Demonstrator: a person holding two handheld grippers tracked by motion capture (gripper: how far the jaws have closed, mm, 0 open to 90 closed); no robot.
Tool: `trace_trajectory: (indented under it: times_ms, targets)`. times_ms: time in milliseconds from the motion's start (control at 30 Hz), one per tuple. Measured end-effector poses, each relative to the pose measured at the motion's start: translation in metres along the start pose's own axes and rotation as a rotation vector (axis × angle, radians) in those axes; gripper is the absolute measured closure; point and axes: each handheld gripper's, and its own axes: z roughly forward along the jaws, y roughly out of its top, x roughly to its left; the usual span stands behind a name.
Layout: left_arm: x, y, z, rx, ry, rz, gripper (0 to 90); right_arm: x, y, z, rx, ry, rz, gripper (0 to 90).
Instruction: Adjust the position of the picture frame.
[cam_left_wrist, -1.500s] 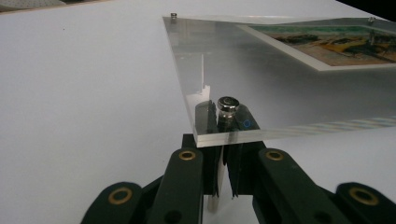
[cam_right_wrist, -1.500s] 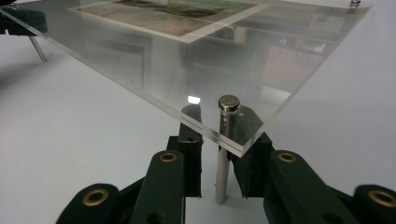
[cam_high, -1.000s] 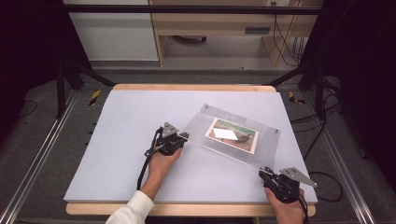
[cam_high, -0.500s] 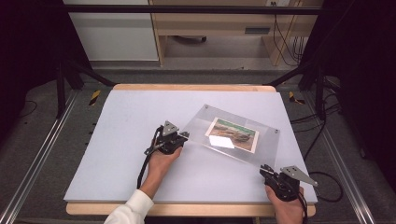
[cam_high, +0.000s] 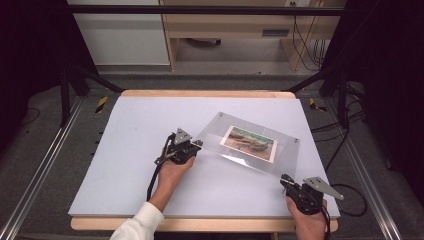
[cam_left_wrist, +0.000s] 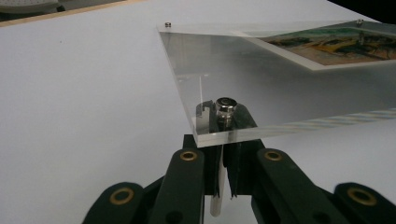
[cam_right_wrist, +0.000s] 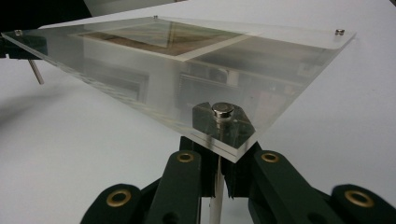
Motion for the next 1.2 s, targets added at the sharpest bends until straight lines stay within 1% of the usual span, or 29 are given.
trace_trajectory:
  times_ms: [200,267,367,667,800,833,967,1000,1200]
  targets:
    - [0.000,0.001,0.000,-0.001,-0.003,0.001,83.0,0.000,0.001,0.000,-0.001,0.001,0.000,85.0]
    - [0.000,0.001,0.002,0.005,-0.002,0.010,82.2,0.000,0.001,0.000,0.000,0.002,-0.001,85.0]
    - [-0.001,0.002,0.003,0.001,-0.003,0.012,81.3,0.000,0.001,0.000,0.000,0.003,0.001,85.1]
    - [0.000,0.005,0.001,0.001,-0.003,0.016,84.1,-0.001,0.003,-0.001,-0.007,-0.001,0.003,85.0]
    - [0.000,0.007,0.000,0.005,-0.015,0.011,84.3,-0.002,0.005,-0.002,-0.013,0.005,0.007,85.0]
    - [0.001,0.008,0.000,0.003,-0.019,0.007,84.2,-0.002,0.005,-0.002,-0.012,0.006,0.008,85.1]
    - [0.000,0.010,-0.002,-0.003,-0.022,0.013,84.3,-0.003,0.007,-0.003,-0.022,0.018,0.006,85.2]
    - [-0.001,0.012,-0.003,-0.012,-0.022,0.018,84.4,-0.004,0.009,-0.004,-0.036,0.022,0.010,85.3]
    - [-0.004,0.019,-0.009,-0.041,-0.024,0.029,84.3,-0.007,0.017,-0.008,-0.067,0.029,0.014,85.2]
